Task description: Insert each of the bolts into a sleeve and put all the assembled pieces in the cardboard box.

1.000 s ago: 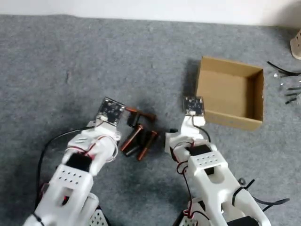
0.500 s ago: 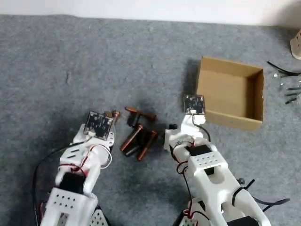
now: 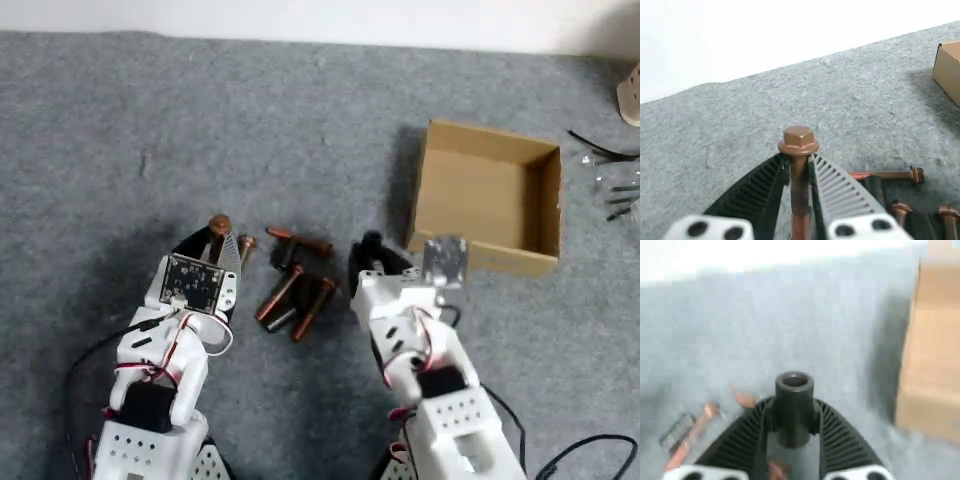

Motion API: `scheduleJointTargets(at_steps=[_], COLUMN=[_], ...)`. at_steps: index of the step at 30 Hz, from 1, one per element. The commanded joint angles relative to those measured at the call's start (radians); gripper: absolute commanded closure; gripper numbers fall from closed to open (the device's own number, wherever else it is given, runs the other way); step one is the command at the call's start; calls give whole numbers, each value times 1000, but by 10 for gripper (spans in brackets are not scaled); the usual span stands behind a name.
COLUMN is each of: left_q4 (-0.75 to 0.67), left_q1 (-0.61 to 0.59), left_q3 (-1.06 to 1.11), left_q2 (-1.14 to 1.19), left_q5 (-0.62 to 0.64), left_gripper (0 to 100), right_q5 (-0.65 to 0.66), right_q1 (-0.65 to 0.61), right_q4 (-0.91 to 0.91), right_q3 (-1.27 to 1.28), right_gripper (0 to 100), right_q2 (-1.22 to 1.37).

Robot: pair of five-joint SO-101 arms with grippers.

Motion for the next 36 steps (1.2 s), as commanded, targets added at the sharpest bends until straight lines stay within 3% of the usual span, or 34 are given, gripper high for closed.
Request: scheduleJointTargets(at_steps=[1, 7, 16, 19, 23, 28, 33, 36], left_q4=[-3, -112, -399, -456, -350, -121, -115, -117], left_q1=[-8, -7, -2, -2, -2, 119, 305, 349], left_q3=[19, 18, -41, -96, -225, -367, -390, -326], left_q2=[-24, -27, -28, -28, -25, -24, -22, -22], left_q5=[-2, -6, 0, 135, 396, 411, 411, 411], left_gripper=[994, 994, 994, 995, 995, 995, 995, 995], right_q5=[12, 32, 284, 285, 290, 290, 292, 292], right_q1=[-39, -189, -363, -369, -367, -367, -364, -363], right_q4=[-162, 8, 180, 180, 182, 182, 183, 183], right_q3=[99, 174, 174, 174, 174, 174, 174, 174], right_gripper=[994, 994, 994, 994, 994, 994, 994, 994], right_q2=[-170, -289, -323, -321, -321, -321, -320, -320])
